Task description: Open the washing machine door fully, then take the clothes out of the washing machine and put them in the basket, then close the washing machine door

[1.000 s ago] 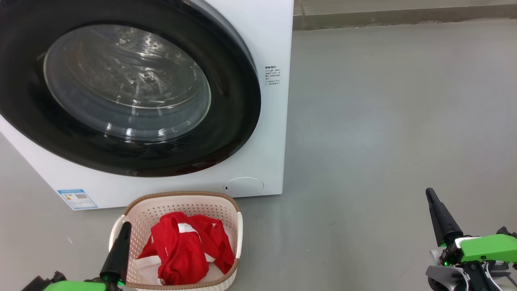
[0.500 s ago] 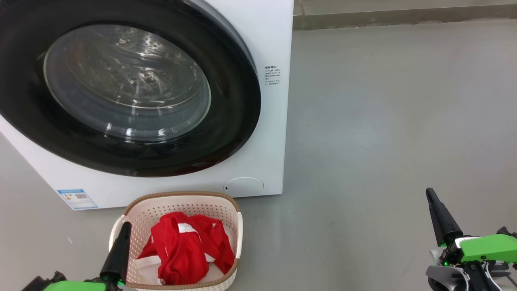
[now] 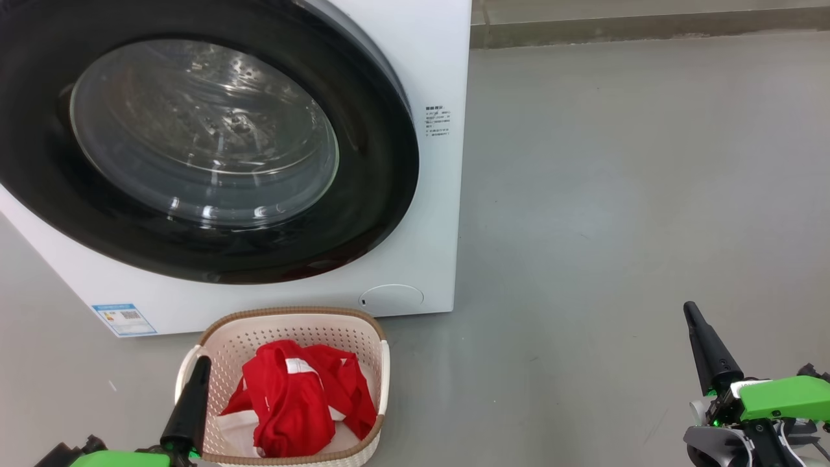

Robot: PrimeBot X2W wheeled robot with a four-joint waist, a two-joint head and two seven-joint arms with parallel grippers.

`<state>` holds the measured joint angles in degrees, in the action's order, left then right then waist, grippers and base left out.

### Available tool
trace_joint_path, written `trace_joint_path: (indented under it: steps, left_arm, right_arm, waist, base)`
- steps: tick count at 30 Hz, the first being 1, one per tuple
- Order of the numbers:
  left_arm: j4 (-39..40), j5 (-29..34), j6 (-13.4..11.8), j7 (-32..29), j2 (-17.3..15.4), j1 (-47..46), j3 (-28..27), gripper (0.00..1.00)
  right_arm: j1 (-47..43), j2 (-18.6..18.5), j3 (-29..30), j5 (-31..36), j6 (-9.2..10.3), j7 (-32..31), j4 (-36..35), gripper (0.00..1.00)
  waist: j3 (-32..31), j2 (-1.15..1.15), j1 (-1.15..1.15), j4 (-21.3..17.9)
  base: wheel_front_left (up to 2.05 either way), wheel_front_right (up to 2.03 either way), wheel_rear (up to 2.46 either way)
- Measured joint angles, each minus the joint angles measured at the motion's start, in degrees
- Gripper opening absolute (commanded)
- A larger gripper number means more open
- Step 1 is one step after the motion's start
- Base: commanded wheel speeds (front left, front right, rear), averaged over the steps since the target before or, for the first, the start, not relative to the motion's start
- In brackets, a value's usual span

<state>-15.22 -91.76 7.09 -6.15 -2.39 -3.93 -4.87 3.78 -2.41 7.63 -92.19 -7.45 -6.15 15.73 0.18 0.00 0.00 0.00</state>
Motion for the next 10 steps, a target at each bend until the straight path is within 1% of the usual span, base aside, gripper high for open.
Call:
trace_joint_path:
  steps: [10]
  left_arm:
    - [0.0,0.0,0.0,0.0,0.0,0.0,0.0,0.00]
  right_arm:
    - [0.0,0.0,0.0,0.0,-0.01,0.0,0.0,0.00]
  waist:
    - [0.0,0.00,0.00,0.0]
  base:
    - [0.00,0.00,0.00]
